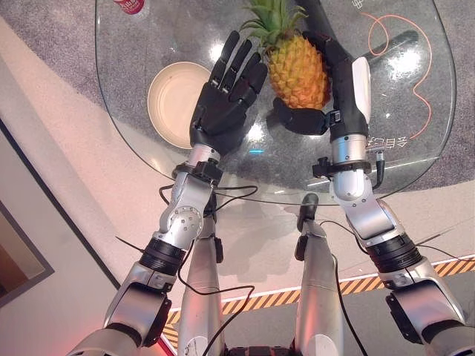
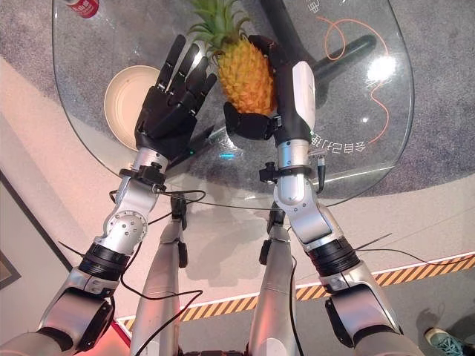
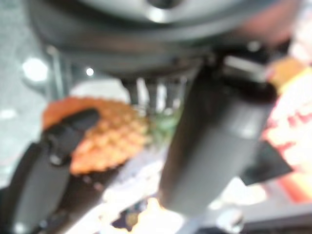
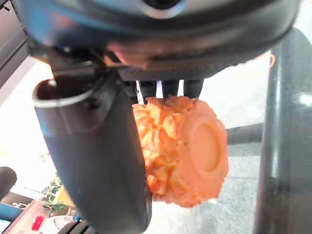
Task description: Pick up the fruit to the plate
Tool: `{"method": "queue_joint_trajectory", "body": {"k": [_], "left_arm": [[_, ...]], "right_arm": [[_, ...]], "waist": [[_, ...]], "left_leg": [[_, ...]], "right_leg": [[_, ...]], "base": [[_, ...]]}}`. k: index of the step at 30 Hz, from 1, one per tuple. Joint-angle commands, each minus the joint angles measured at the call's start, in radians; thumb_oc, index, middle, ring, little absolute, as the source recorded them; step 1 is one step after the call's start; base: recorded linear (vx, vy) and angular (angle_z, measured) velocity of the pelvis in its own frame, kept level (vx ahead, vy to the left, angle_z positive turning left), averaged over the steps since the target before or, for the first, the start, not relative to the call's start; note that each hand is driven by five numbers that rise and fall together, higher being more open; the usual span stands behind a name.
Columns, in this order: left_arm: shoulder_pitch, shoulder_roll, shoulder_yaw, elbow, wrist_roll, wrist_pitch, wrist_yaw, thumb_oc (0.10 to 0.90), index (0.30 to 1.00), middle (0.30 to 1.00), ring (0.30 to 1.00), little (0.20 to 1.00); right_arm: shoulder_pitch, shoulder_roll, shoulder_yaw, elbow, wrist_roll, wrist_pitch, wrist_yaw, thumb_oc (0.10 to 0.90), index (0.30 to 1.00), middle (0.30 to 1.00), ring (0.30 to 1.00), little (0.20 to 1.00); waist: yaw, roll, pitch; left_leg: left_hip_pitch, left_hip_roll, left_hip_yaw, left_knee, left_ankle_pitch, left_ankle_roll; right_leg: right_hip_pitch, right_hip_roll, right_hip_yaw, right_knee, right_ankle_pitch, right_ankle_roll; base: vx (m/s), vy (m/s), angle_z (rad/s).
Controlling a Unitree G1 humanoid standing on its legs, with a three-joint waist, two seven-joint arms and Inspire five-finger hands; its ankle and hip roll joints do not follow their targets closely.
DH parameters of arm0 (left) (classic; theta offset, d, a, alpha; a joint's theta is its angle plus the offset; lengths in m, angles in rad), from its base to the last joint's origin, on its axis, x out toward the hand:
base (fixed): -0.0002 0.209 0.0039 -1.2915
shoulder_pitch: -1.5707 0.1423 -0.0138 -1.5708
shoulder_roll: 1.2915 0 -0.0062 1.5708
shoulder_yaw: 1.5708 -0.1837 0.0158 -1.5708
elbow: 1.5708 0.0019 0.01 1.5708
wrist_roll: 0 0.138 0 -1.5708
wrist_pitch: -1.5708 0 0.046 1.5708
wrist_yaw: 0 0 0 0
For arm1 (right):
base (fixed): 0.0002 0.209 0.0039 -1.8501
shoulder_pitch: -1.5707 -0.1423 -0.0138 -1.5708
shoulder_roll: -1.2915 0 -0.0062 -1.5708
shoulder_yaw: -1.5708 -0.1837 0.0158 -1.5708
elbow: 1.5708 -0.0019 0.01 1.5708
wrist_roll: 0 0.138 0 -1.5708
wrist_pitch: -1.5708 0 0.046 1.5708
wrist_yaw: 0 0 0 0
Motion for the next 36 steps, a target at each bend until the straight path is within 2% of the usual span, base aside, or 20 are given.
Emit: {"method": "queue_joint_trajectory", "body": {"k": [1, 16, 24, 36], "left_arm": [[-0.135, -0.009, -0.057, -0.208, 0.035, -0.016, -0.135, 0.8, 0.9, 0.9, 0.9, 0.9], [-0.137, -0.012, -0.038, -0.218, 0.029, -0.108, -0.052, 0.8, 0.9, 0.9, 0.9, 0.9], [-0.131, -0.036, -0.013, -0.218, 0.005, -0.213, 0.057, 0.8, 0.9, 0.9, 0.9, 0.9], [-0.11, -0.069, 0.014, -0.236, 0.072, -0.289, 0.21, 0.8, 0.9, 0.9, 0.9, 0.9]], "right_arm": [[-0.131, 0.001, 0.004, -0.214, -0.047, -0.108, 0.014, 0.1, 0.3, 0.3, 0.3, 0.2], [-0.151, -0.001, 0.034, -0.225, -0.057, -0.095, 0.09, 0.1, 0.3, 0.3, 0.3, 0.2], [-0.161, 0.0, 0.051, -0.224, -0.069, -0.093, 0.133, 0.1, 0.3, 0.3, 0.3, 0.2], [-0.166, 0.007, 0.065, -0.228, -0.086, -0.081, 0.168, 0.1, 0.3, 0.3, 0.3, 0.2]], "waist": [[0.014, -0.017, -0.022], [0.021, -0.019, -0.022], [0.026, -0.021, -0.022], [0.035, -0.025, -0.022]], "left_leg": [[0.05, -0.021, 0.021, 0.036, -0.075, 0.083], [0.05, -0.022, 0.017, 0.031, -0.072, 0.081], [0.046, -0.024, 0.012, 0.032, -0.069, 0.078], [0.043, -0.032, 0.005, 0.028, -0.063, 0.076]], "right_leg": [[0.049, 0.01, -0.037, -0.126, 0.111, -0.049], [0.051, 0.011, -0.04, -0.128, 0.108, -0.051], [0.051, 0.01, -0.045, -0.128, 0.107, -0.051], [0.055, 0.012, -0.051, -0.131, 0.106, -0.052]], "base": [[0.0, 0.0, 0.0], [0.0, 0.0, 0.0], [0.0, 0.0, 0.0], [0.0, 0.0, 0.0]]}}
